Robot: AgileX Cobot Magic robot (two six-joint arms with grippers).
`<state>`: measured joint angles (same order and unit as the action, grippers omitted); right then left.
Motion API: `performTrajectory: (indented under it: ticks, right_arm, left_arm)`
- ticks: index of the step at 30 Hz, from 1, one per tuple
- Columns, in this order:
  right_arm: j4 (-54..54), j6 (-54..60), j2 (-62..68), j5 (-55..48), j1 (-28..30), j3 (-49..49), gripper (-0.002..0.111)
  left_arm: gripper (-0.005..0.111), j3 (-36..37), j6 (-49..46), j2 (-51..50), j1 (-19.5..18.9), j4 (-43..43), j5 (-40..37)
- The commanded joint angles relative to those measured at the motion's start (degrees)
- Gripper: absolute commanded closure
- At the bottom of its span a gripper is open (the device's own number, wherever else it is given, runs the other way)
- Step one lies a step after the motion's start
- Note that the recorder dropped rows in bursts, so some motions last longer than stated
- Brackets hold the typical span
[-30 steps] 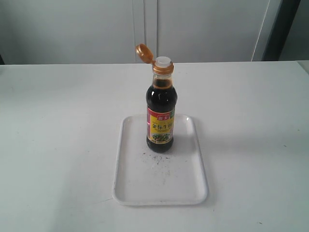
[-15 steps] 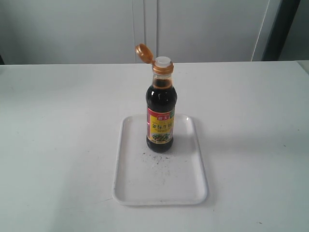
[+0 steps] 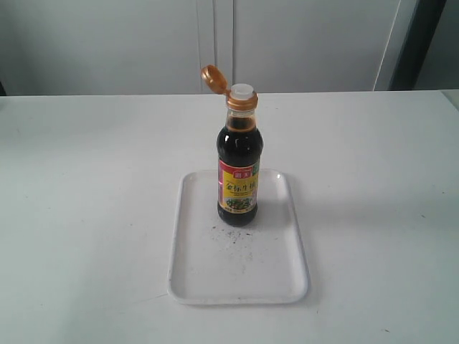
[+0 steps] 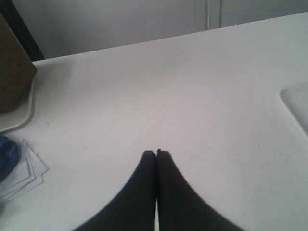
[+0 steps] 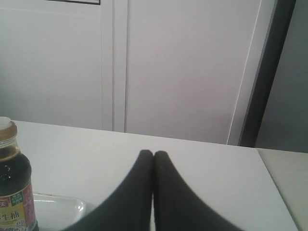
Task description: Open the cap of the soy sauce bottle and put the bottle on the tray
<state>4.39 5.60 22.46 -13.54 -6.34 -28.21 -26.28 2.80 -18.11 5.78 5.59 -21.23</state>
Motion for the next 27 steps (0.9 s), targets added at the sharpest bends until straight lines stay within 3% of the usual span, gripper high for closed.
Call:
performTrajectory:
  ticks: [1, 11, 19, 27]
  right_arm:
    - [0.4, -0.4, -0.3, -0.1, 0.2, 0.3, 0.108]
    - [0.4, -0.4, -0.3, -0.1, 0.2, 0.3, 0.108]
    - [0.4, -0.4, -0.3, -0.1, 0.2, 0.3, 0.108]
    - [0.4, -0.4, -0.3, -0.1, 0.2, 0.3, 0.108]
  left_arm:
    - [0.107, 4.8, -0.1, 3.2, -2.3, -1.3, 1.6]
    - [0.107, 15.5, -0.1, 12.8, -2.6, -3.5, 3.8]
    - [0.107, 20.3, -0.1, 17.9, -6.4, -4.2, 3.7]
    - [0.107, 24.0, -0.1, 18.1, -6.7, -5.6, 3.7]
